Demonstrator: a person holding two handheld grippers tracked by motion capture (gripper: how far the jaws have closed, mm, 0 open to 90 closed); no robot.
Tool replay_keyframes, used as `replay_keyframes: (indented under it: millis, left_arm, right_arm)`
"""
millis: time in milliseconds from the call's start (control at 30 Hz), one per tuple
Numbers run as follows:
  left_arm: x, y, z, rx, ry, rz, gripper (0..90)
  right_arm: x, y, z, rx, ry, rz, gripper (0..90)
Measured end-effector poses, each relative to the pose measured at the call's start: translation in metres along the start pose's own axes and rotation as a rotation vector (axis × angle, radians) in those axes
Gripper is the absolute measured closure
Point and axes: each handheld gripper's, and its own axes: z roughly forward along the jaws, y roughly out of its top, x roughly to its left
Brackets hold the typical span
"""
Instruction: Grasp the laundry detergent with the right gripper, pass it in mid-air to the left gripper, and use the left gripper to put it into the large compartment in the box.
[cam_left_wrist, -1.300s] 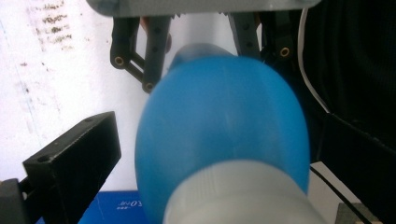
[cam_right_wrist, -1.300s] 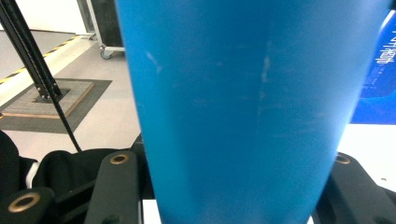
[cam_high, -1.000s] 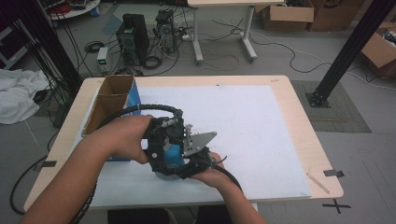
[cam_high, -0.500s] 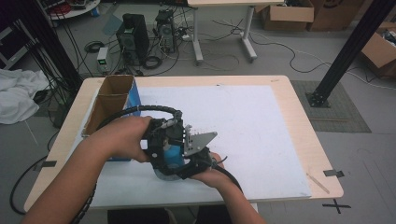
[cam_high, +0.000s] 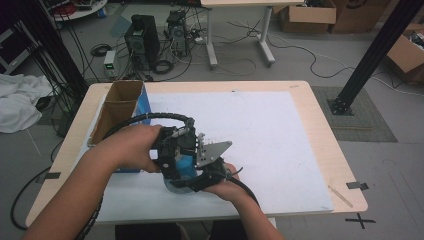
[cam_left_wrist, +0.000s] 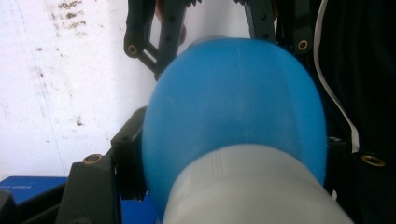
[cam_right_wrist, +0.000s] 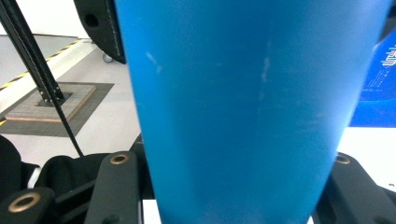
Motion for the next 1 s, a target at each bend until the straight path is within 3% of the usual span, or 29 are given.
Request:
replay_keyframes:
  millis: [1000]
  left_arm:
    - [0.0011, -0.0027, -0.0013, 0.005, 0.004, 0.003, 39.3]
  right_arm:
    - [-0.0015, 0.0008, 0.0039, -0.007, 0.014, 0.018, 47.1]
